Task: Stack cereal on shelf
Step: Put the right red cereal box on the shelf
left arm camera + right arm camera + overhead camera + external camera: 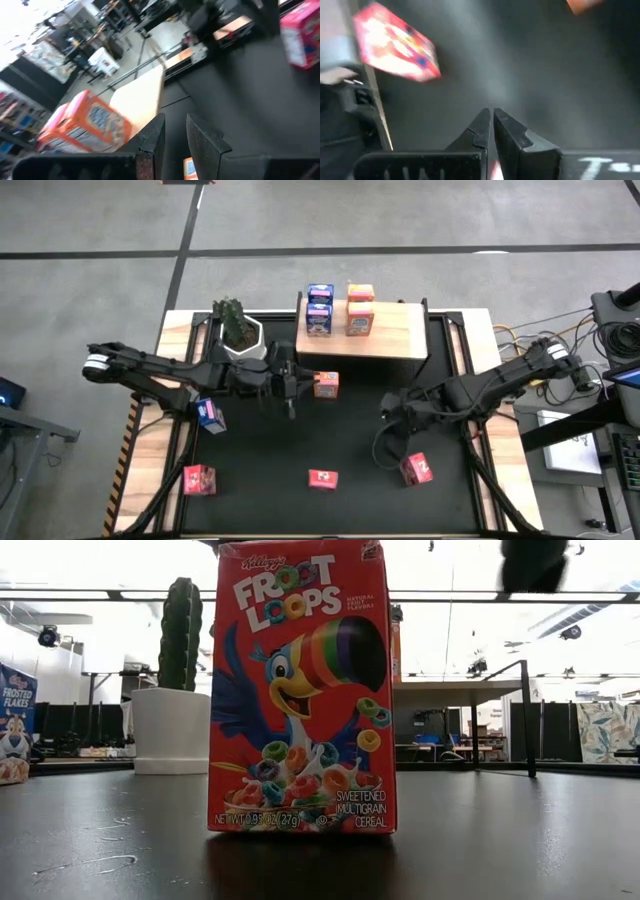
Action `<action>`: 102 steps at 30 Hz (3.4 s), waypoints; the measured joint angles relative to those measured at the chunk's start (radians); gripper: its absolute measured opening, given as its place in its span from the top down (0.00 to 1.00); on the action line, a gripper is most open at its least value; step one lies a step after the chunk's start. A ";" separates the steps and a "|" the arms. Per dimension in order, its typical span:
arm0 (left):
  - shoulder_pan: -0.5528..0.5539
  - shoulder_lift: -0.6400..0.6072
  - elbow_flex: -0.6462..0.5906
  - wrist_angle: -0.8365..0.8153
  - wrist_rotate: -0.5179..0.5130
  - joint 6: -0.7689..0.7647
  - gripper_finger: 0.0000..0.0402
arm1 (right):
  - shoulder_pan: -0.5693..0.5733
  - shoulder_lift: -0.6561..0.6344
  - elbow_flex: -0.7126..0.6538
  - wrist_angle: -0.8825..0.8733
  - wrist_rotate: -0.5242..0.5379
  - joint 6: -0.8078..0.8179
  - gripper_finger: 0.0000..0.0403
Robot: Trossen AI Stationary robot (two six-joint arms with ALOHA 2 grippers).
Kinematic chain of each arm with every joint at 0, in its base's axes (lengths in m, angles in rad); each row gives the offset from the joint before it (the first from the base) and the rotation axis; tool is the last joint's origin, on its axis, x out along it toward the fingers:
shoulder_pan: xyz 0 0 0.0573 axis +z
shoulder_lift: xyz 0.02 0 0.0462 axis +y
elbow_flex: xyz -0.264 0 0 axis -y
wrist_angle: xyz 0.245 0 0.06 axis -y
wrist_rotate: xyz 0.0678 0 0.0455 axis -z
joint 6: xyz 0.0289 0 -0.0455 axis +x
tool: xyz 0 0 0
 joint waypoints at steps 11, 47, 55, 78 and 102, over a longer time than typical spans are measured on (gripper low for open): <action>0.000 -0.003 0.000 -0.032 -0.082 0.019 0.84 | 0.147 0.007 0.147 -0.353 -0.031 0.634 0.97; 0.001 -0.001 -0.014 -0.060 -0.082 0.014 0.84 | 0.238 0.275 0.119 -0.331 -0.256 0.753 0.28; 0.001 -0.001 -0.016 -0.060 -0.082 0.014 0.84 | 0.238 0.305 0.117 -0.327 -0.236 0.724 0.48; 0.001 -0.132 -0.070 -0.023 0.075 0.035 0.90 | 0.072 0.187 0.294 -0.340 -0.044 0.432 0.66; 0.001 -0.340 -0.249 0.185 0.079 -0.008 0.90 | -0.734 0.211 0.751 -0.657 0.039 -0.721 0.66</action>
